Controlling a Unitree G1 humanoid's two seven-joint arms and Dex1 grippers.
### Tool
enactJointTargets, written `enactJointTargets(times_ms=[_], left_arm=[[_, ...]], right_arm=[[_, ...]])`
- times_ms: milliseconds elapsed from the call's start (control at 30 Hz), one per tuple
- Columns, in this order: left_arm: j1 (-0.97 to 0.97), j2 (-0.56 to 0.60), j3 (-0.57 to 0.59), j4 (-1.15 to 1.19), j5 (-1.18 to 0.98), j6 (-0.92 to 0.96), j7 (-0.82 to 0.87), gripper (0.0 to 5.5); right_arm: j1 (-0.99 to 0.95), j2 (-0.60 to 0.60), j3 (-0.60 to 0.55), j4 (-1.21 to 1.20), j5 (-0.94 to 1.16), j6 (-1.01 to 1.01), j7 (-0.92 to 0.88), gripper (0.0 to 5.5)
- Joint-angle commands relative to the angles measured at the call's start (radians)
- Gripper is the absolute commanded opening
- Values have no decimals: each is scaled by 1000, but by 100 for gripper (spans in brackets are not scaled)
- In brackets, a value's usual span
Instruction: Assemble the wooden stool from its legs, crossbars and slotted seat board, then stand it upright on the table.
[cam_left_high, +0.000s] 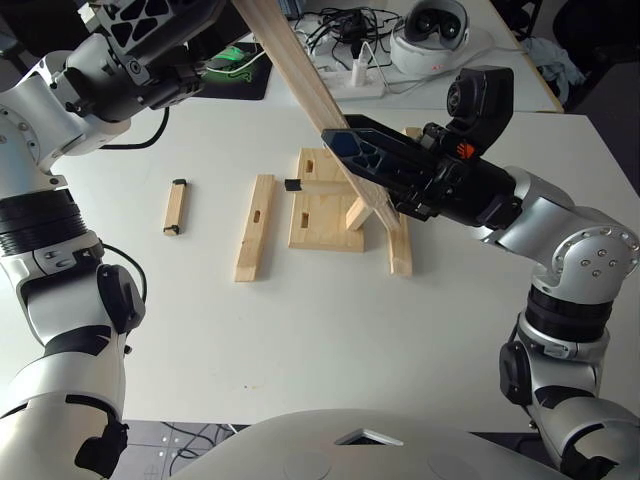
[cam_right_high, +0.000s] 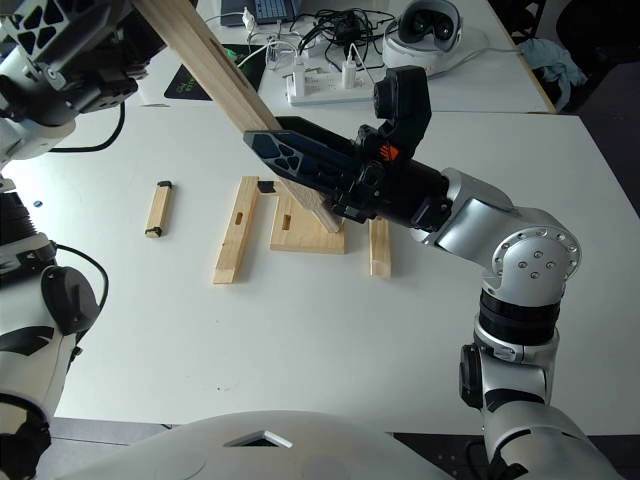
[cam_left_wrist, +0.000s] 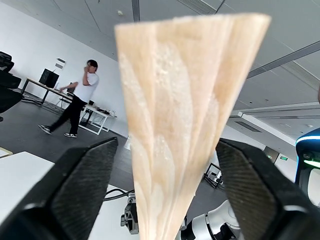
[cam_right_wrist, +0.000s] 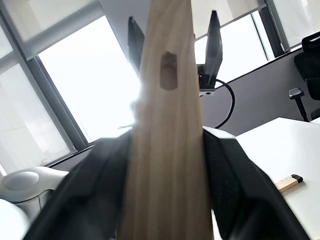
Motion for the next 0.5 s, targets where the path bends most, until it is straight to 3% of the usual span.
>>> enactJointTargets(times_ms=[33, 200, 433, 500], left_arm=[[4, 2, -7, -14, -6, 16, -3, 285], [2, 5, -5, -13, -12, 24, -10, 218], [-2, 6, -11, -13, -8, 28, -18, 217], [0, 14, -12, -16, 1, 25, -22, 217]], right_arm=[[5, -20, 2, -12, 4, -14, 17, 207], [12, -32, 8, -15, 7, -18, 25, 207], [22, -50, 15, -17, -4, -19, 32, 207], [29, -61, 20, -20, -18, -13, 40, 249]])
